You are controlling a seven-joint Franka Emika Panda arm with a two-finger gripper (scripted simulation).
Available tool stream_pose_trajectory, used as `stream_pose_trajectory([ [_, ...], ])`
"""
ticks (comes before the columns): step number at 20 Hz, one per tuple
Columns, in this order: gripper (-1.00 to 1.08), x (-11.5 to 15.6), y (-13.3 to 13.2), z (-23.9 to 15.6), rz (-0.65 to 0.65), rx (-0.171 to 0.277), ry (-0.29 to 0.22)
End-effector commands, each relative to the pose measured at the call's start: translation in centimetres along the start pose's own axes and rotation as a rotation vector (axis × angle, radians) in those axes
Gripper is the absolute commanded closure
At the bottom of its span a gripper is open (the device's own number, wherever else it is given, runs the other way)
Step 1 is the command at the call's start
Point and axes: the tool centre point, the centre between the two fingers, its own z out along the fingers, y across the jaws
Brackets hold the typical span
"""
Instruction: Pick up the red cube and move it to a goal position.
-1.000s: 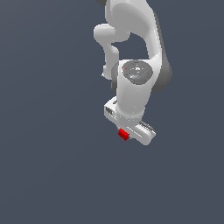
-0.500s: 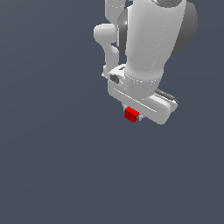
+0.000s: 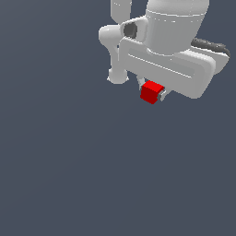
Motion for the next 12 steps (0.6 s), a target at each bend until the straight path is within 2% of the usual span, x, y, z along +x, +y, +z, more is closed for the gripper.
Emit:
stream_pose_trajectory([
  [1,1.08,-0.3,-0.1,-2.1,0.000,-0.001,-0.001],
  [12,1.08,-0.9,-0.7,-6.6,-0.001,-0.001,-0.001],
])
